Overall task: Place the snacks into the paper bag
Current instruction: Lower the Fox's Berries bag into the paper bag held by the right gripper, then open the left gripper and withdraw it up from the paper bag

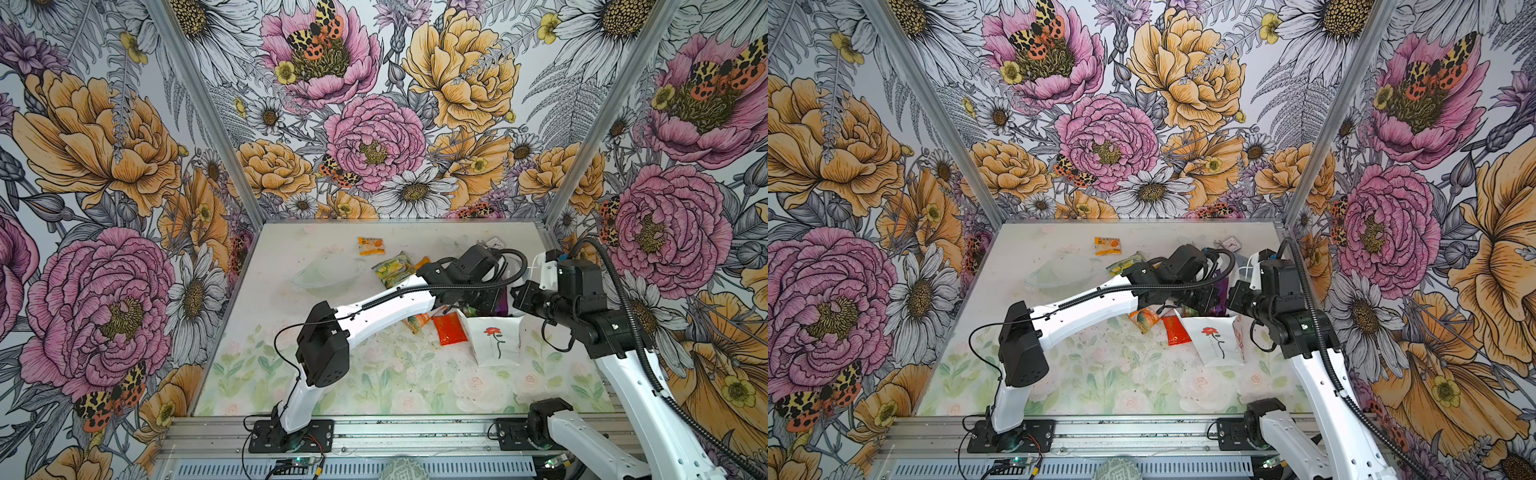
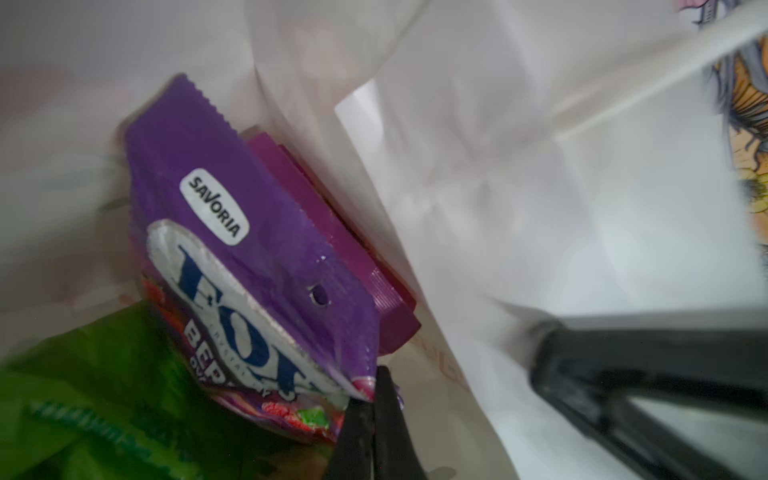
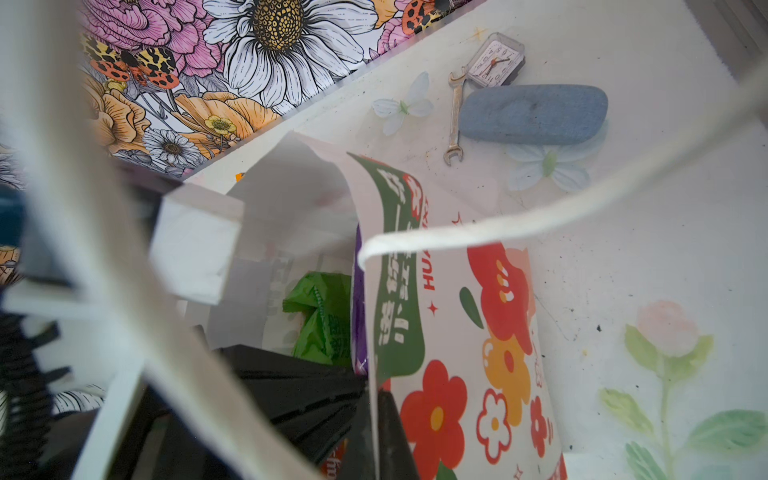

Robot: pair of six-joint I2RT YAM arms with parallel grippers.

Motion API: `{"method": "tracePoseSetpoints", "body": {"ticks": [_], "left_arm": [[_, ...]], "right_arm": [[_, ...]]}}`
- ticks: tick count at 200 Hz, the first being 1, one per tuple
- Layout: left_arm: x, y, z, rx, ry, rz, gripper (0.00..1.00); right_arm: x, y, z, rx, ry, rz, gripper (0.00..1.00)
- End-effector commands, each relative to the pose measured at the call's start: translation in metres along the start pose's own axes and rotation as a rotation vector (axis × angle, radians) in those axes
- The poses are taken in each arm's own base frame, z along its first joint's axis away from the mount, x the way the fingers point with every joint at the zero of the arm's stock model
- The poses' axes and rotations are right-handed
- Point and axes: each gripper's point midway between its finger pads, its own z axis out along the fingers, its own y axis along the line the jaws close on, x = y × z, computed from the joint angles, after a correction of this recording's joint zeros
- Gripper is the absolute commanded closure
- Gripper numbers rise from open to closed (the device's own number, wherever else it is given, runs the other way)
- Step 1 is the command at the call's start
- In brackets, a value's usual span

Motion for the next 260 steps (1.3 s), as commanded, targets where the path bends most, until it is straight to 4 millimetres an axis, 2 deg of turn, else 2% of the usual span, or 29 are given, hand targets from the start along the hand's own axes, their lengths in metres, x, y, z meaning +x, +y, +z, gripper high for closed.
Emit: {"method": "tracePoseSetpoints", "body": {"ticks": [1,27,93,122,141,176,210,225,229,230,233,260], "left_arm": [[-0.01,0.001,-0.003,-0.024,-0.019,0.024,1.0],[-0.007,-0.002,0.002,-0.02,0.001,0.035,1.0],[-0.015,-0.011,-0.005,-0.008,-0.022,0.055,1.0],[-0.023,-0.021,-0.02,-0.032,-0.074,0.101,1.0],[-0.029,-0.029,-0.033,-0.009,-0.103,0.102,0.94],[-0.041,-0.029,-0.051,-0.045,-0.174,0.108,0.77],[-0.053,-0.043,-0.085,-0.046,-0.274,0.133,0.69],[-0.057,-0.048,-0.105,-0.056,-0.331,0.155,0.61],[-0.057,-0.046,-0.105,-0.063,-0.336,0.156,0.58],[-0.059,-0.049,-0.115,-0.055,-0.353,0.157,0.58],[-0.062,-0.051,-0.126,-0.05,-0.376,0.156,0.56],[-0.065,-0.043,-0.173,-0.076,-0.497,0.145,0.44]], "right_arm": [[-0.038,0.025,-0.026,-0.092,-0.17,-0.034,1.0],[-0.038,0.025,-0.025,-0.091,-0.168,-0.032,1.0],[-0.038,0.024,-0.026,-0.089,-0.17,-0.034,1.0],[-0.039,0.024,-0.025,-0.087,-0.171,-0.033,1.0],[-0.039,0.024,-0.026,-0.086,-0.173,-0.033,1.0],[-0.041,0.025,-0.027,-0.087,-0.177,-0.034,1.0],[-0.042,0.025,-0.028,-0.088,-0.18,-0.033,1.0],[-0.042,0.025,-0.027,-0.086,-0.177,-0.033,1.0],[-0.042,0.026,-0.027,-0.086,-0.178,-0.034,1.0],[-0.042,0.026,-0.027,-0.086,-0.178,-0.034,1.0],[-0.042,0.026,-0.027,-0.086,-0.177,-0.034,1.0],[-0.042,0.025,-0.027,-0.082,-0.18,-0.034,1.0]]}}
